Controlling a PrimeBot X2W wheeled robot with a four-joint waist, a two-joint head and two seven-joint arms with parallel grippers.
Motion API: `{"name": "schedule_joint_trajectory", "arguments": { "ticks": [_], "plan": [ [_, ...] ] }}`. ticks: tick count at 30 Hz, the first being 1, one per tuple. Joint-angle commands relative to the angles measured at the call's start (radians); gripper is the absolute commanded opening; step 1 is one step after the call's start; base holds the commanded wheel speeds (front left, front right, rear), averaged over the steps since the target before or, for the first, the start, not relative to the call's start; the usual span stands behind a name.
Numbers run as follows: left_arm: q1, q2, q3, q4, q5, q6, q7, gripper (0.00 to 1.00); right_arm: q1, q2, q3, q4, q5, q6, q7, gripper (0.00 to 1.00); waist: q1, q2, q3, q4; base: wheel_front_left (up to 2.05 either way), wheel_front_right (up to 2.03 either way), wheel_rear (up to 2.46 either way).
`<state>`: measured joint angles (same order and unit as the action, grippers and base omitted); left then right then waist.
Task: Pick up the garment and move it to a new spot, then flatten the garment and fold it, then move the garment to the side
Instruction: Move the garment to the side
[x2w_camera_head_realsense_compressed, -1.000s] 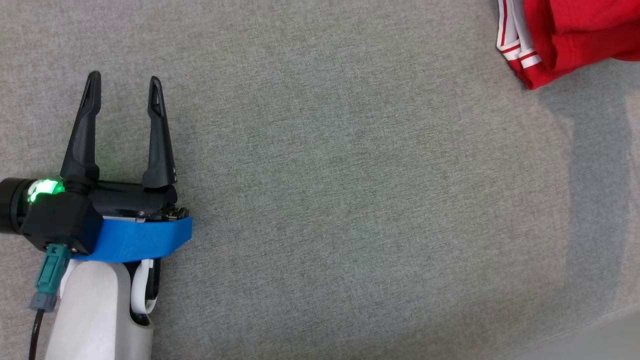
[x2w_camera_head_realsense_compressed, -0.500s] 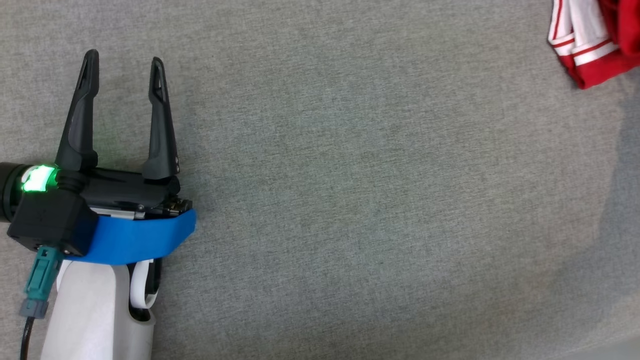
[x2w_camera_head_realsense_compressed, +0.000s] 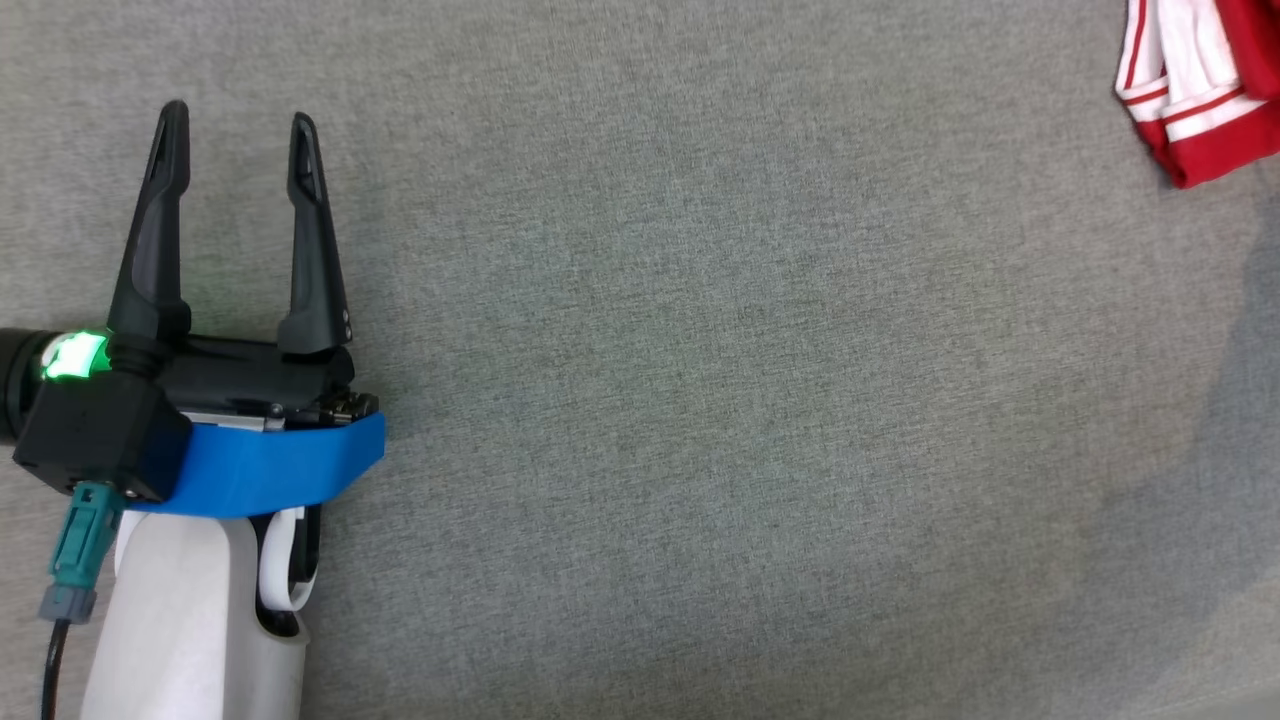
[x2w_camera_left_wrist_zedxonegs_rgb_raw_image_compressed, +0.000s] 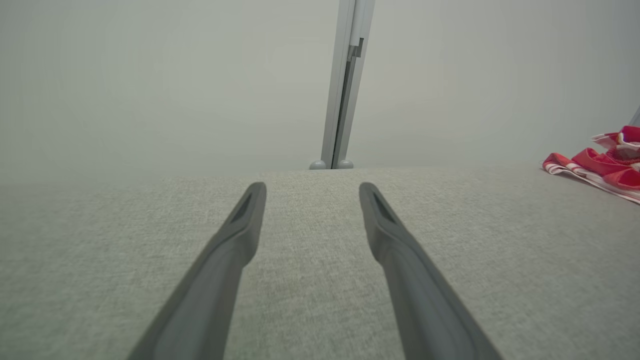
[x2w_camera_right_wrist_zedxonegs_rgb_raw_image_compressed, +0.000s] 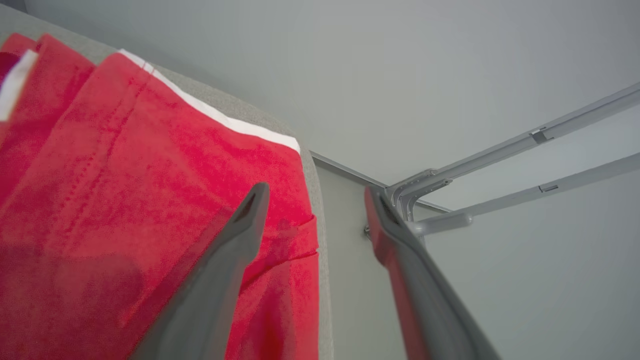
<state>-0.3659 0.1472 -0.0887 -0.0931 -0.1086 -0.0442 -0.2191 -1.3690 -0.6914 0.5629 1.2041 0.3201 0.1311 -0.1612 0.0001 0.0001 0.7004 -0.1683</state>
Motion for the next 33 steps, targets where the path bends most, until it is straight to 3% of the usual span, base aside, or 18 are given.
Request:
{"name": "schedule_joint_trajectory", "arguments": {
  "ticks": [1,6,10,13,19,33],
  "plan": [
    [0.016,0.006,0.004,0.022,-0.005,0.004,-0.002,1.0,-0.019,0.008,-0.01,0.006,-0.004,0.0,-0.019,1.0,-0.0001,-0.0001,-0.011,-0.002,0.0,0.0,0.0],
    [0.038,-0.008,0.01,0.058,-0.025,0.009,-0.023,1.0,0.024,0.056,-0.042,-0.016,0.012,0.0,-0.093,1.0,-0.0001,-0.0001,-0.09,-0.002,0.0,0.0,0.0],
    [0.079,-0.016,0.024,0.097,-0.043,0.017,-0.035,1.0,0.093,0.097,-0.073,-0.121,0.009,0.0,-0.104,1.0,-0.0001,-0.0001,-0.174,0.001,0.0,0.0,0.0],
    [0.12,-0.028,0.034,0.128,-0.06,0.022,-0.042,1.0,0.228,0.132,-0.125,-0.275,0.007,0.0,-0.104,1.0,-0.0001,-0.0001,-0.26,0.02,0.0,0.0,0.0],
    [0.195,-0.041,0.053,0.166,-0.082,0.025,-0.046,1.0,0.447,0.208,-0.188,-0.46,-0.008,0.0,-0.105,1.0,-0.0001,-0.0001,-0.385,0.051,0.0,0.0,0.0],
    [0.326,-0.064,0.071,0.222,-0.095,0.016,-0.047,1.0,0.909,0.38,-0.335,-0.707,-0.032,0.0,-0.105,1.0,-0.0001,-0.0001,-0.577,0.116,0.0,0.0,0.0]
  ]
}}
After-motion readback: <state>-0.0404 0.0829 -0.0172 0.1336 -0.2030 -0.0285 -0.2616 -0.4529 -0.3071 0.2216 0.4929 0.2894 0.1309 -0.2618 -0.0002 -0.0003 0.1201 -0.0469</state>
